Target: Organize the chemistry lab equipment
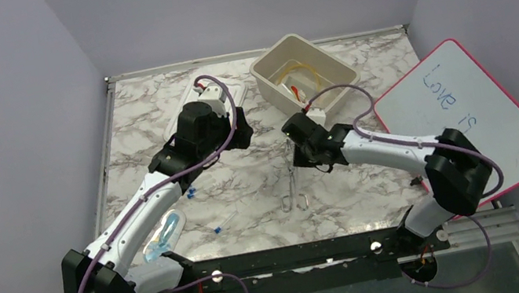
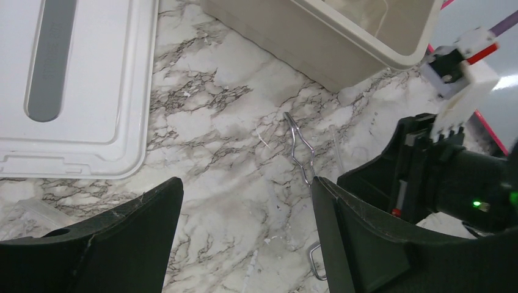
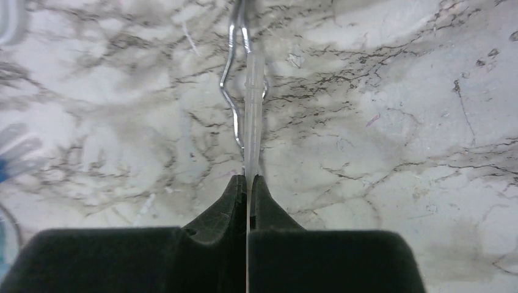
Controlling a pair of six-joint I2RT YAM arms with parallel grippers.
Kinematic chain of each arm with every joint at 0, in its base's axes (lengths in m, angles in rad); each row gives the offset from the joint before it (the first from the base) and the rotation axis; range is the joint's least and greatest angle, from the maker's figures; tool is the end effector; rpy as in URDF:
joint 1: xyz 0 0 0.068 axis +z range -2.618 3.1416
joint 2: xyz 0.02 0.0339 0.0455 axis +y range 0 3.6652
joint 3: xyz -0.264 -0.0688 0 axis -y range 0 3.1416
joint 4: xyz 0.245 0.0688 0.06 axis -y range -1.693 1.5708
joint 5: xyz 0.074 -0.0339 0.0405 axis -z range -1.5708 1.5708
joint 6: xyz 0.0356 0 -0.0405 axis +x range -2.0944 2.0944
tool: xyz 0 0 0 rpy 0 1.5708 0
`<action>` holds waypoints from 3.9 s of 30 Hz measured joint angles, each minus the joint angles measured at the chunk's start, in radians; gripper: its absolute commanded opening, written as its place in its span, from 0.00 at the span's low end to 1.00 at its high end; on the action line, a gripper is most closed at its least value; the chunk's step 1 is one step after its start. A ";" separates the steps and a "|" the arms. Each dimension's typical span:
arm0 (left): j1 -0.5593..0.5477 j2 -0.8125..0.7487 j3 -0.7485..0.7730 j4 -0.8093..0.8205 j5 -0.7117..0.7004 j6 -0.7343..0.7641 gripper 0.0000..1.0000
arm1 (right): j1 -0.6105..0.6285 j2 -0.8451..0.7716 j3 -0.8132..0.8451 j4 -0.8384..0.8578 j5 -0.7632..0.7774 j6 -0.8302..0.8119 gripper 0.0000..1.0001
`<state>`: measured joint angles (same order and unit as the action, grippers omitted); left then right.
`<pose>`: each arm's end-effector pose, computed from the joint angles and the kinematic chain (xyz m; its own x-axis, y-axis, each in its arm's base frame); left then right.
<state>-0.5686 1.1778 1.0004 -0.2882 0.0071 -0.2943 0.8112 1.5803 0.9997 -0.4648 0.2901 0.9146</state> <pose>0.2262 -0.1448 0.3240 -0.5198 -0.0121 -0.8542 0.4107 0.8733 -0.2622 0.2240 0.2210 0.1997 -0.8357 0.2225 -0.5021 0.1084 0.9631 0.2464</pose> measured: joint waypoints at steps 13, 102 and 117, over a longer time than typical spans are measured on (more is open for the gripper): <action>0.000 -0.021 -0.012 0.002 -0.019 -0.003 0.80 | -0.004 -0.269 0.018 0.100 0.000 -0.273 0.01; 0.033 -0.094 -0.061 0.035 -0.110 -0.057 0.81 | 0.000 -0.115 0.059 0.050 0.005 -0.323 0.61; 0.039 -0.094 -0.061 0.035 -0.114 -0.065 0.82 | 0.021 0.148 0.058 0.004 0.010 -0.252 0.61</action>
<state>-0.5293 1.0840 0.9398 -0.2527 -0.1070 -0.3592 0.8322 1.7283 1.0573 -0.4610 0.3000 0.6624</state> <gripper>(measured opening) 0.813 0.622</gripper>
